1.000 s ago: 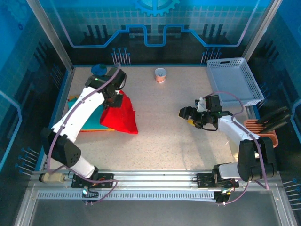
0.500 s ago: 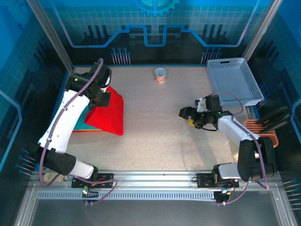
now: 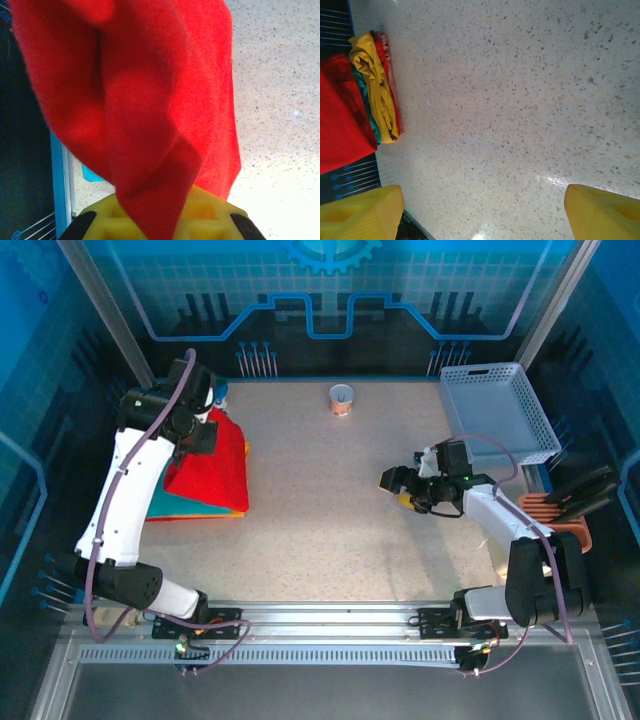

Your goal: Fold and stack the t-shirts

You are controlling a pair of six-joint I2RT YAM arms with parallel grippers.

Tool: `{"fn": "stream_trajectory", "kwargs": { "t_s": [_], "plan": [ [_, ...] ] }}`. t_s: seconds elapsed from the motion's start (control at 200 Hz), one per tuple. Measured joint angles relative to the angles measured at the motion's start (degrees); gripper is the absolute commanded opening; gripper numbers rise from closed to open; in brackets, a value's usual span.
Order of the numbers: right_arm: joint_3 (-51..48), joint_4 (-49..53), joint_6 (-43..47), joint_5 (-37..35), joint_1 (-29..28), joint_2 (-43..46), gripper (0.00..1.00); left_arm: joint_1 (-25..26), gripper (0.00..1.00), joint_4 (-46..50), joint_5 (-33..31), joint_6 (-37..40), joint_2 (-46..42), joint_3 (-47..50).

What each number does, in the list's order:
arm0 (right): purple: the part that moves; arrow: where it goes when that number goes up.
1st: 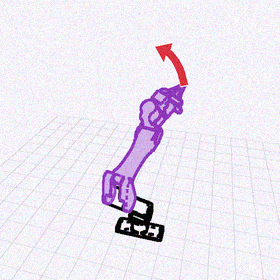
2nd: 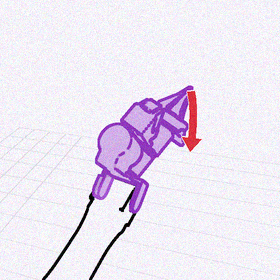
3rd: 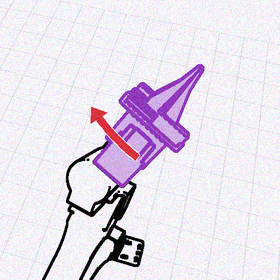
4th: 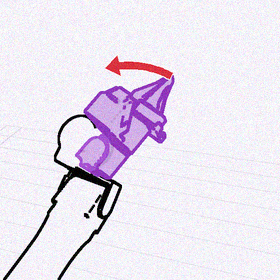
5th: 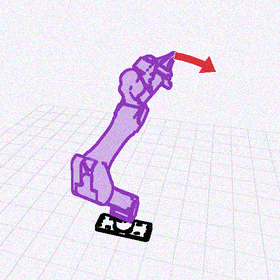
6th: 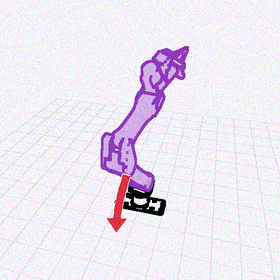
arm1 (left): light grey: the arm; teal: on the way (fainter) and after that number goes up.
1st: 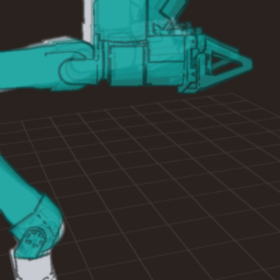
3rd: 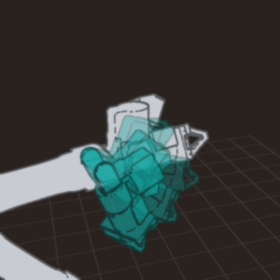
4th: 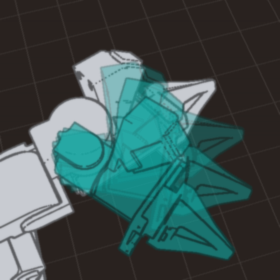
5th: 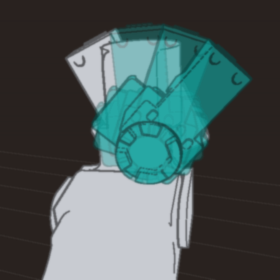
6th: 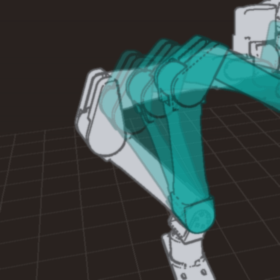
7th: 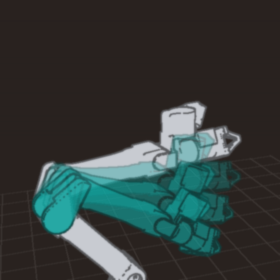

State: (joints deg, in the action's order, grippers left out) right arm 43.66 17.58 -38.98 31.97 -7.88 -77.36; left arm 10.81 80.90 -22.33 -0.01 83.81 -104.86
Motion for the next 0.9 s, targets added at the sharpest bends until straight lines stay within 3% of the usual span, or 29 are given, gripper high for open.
{"fn": "stream_trajectory", "kwargs": {
  "t_s": [0.901],
  "plan": [
    [3.72, 2.54, 0.68, 0.0, -0.85, -3.23, 0.84, -13.97, 0.0, -10.84, -5.57, 2.1, 5.4, 11.1]
  ]
}}
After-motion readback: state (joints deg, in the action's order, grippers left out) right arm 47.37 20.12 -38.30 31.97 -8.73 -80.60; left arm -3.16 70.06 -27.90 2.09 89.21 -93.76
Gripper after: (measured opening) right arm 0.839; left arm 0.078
